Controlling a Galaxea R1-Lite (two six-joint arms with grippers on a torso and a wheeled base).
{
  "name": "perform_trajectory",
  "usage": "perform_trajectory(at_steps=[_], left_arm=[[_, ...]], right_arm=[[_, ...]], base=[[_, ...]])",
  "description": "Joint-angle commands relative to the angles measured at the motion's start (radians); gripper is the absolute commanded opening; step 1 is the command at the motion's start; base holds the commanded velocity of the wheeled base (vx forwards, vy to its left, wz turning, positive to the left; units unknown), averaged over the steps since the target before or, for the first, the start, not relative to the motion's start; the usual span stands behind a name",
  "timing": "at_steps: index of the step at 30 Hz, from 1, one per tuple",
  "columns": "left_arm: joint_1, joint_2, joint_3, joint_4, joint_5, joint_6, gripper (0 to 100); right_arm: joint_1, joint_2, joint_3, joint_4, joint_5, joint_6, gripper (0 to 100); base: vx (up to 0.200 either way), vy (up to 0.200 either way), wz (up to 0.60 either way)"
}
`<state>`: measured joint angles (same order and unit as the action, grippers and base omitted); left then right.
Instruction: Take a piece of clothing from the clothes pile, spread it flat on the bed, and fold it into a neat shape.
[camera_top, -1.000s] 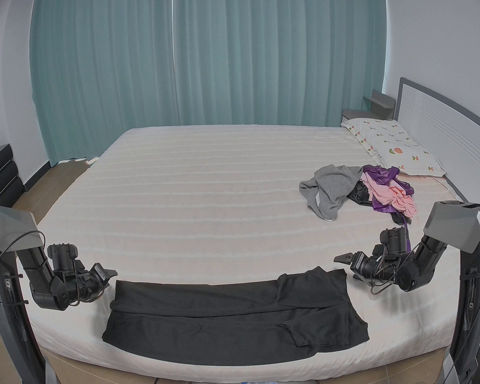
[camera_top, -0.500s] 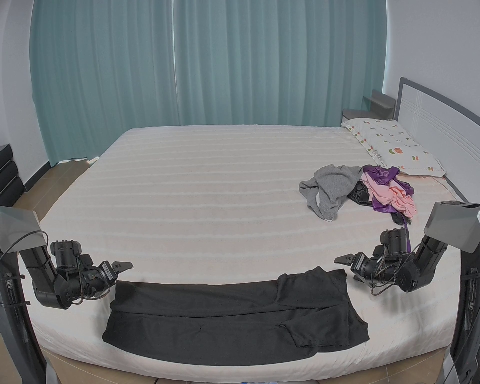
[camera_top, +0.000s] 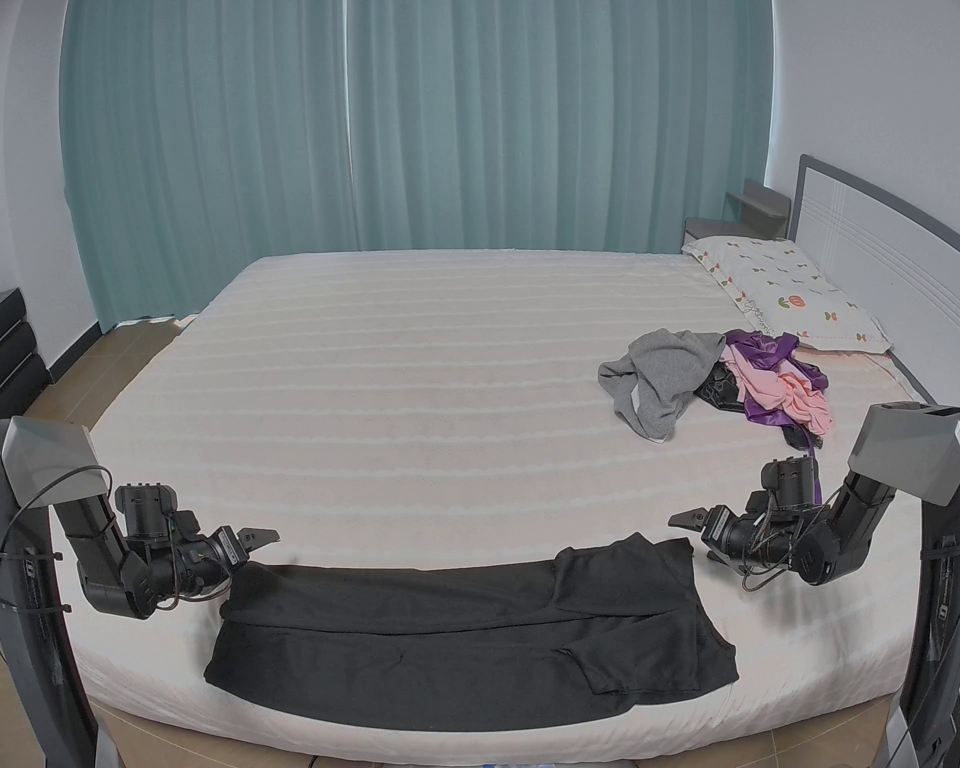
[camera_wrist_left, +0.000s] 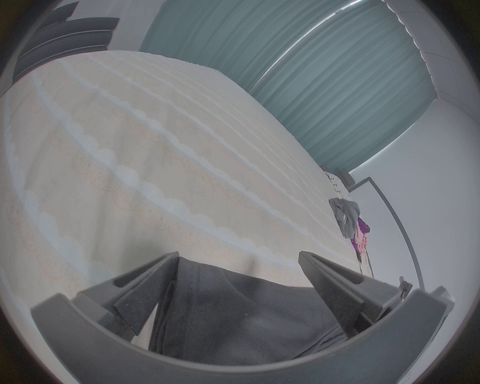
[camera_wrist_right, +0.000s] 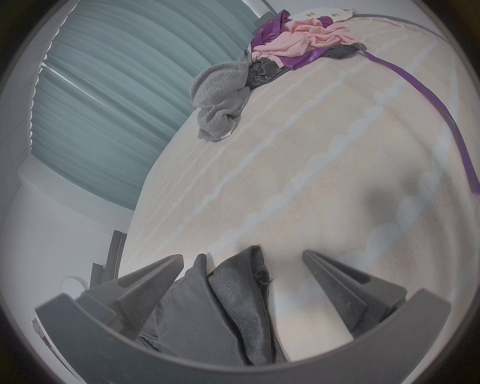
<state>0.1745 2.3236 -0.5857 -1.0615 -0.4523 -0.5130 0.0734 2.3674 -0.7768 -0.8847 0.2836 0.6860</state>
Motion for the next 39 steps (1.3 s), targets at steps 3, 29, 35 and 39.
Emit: perform_trajectory(at_steps=[3,29,35,39], left_arm=[[-0.001,0.023,0.017,0.000,0.009,0.085,100],[0.019,0.036,0.020,-0.074,0.147,-0.041,0],[0.007,0.036,0.014,-0.075,0.146,-0.045,0],[0.007,0.037,0.009,-0.075,0.146,-0.047,0]], right_arm=[[-0.001,-0.002,0.001,0.000,0.000,0.000,100],[0.062,0.006,0.002,-0.002,0.011,0.000,100],[0.066,0.024,-0.016,0.000,0.008,-0.006,100],[0.065,0.036,-0.027,0.004,0.002,-0.014,0]], base=[[0.000,0.000,0.00],[0.000,0.000,0.00],[0.000,0.000,0.00],[0.000,0.000,0.00]])
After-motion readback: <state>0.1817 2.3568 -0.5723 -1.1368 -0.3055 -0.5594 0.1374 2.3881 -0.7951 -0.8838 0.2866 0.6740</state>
